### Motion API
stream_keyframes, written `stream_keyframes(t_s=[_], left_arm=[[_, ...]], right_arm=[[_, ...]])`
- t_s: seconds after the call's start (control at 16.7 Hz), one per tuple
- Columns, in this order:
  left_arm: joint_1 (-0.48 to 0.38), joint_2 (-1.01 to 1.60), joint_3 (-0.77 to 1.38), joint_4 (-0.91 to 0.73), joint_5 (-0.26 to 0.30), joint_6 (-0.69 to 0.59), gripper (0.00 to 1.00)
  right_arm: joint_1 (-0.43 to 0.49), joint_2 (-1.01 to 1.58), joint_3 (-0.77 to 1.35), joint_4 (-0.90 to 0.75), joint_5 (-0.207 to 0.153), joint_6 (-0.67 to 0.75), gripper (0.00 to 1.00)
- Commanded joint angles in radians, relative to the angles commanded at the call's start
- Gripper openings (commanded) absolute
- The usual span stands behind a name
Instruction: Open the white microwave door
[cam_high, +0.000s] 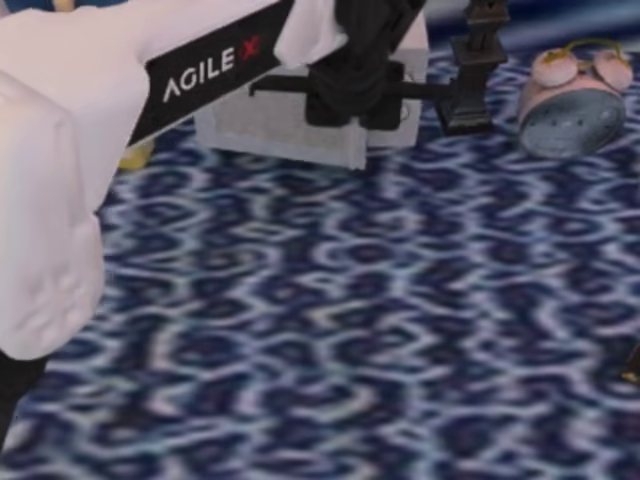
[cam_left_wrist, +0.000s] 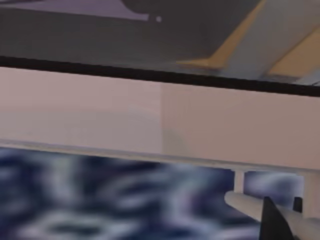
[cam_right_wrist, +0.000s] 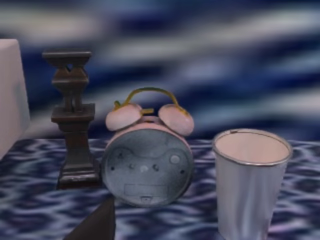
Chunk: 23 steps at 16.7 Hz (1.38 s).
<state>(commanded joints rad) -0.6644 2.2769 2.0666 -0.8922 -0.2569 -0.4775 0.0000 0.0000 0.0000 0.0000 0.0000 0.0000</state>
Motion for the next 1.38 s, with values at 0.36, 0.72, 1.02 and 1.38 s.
stream_keyframes(t_s=[0.36, 0.72, 1.02, 1.38], left_arm=[[0.006, -0.035, -0.058, 0.031, 0.011, 0.033, 0.00], [0.006, -0.035, -0.058, 0.031, 0.011, 0.033, 0.00], [0.006, -0.035, -0.058, 0.031, 0.011, 0.033, 0.00], [0.006, -0.035, -0.058, 0.031, 0.011, 0.033, 0.00]], right_arm=[[0.000, 0.000, 0.000, 0.000, 0.000, 0.000, 1.00], [0.000, 0.000, 0.000, 0.000, 0.000, 0.000, 1.00], [0.000, 0.000, 0.000, 0.000, 0.000, 0.000, 1.00], [0.000, 0.000, 0.000, 0.000, 0.000, 0.000, 1.00]])
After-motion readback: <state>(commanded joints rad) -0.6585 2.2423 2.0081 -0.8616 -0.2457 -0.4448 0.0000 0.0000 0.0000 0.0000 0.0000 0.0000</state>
